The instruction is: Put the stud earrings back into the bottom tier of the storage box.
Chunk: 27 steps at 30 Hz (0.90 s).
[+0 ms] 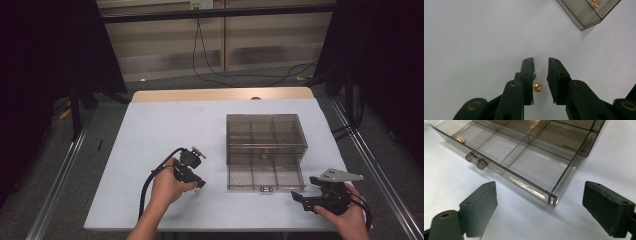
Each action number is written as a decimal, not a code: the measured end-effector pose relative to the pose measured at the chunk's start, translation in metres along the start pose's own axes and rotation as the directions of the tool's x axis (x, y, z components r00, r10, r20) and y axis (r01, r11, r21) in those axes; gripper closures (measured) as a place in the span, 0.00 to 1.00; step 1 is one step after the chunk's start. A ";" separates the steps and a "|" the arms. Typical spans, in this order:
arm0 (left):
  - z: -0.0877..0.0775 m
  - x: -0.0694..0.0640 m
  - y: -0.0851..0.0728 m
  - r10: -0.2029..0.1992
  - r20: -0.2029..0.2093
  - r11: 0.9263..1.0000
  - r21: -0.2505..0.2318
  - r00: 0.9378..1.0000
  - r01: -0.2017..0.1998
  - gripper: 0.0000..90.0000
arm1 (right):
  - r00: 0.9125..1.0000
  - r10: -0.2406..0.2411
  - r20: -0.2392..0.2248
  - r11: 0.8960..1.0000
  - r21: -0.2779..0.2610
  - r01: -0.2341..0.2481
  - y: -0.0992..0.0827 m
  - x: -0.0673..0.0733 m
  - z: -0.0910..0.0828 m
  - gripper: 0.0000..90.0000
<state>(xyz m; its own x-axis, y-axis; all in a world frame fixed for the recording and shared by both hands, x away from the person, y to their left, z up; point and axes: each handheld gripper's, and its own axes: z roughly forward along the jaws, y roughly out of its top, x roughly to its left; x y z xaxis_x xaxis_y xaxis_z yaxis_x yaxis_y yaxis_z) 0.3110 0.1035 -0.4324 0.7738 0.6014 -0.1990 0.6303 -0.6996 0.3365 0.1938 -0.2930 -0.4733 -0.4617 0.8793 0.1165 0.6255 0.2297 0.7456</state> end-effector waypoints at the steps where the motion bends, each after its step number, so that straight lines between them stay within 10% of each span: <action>1: 0.000 0.000 0.000 0.003 0.001 1.000 0.005 1.000 -0.003 0.83 | 1.000 -0.003 0.000 1.000 0.000 0.003 0.000 0.000 0.000 0.13; 27: 0.011 0.001 -0.008 0.013 0.008 0.998 0.054 1.000 -0.013 0.94 | 1.000 -0.002 0.003 1.000 -0.001 0.002 0.000 -0.001 0.000 0.13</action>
<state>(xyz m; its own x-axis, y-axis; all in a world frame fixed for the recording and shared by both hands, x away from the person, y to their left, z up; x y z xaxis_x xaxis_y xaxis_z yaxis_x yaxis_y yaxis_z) 0.3075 0.1055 -0.4456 0.7823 0.5893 -0.2020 0.6225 -0.7272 0.2892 0.1942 -0.2936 -0.4734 -0.4610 0.8802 0.1130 0.6239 0.2309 0.7466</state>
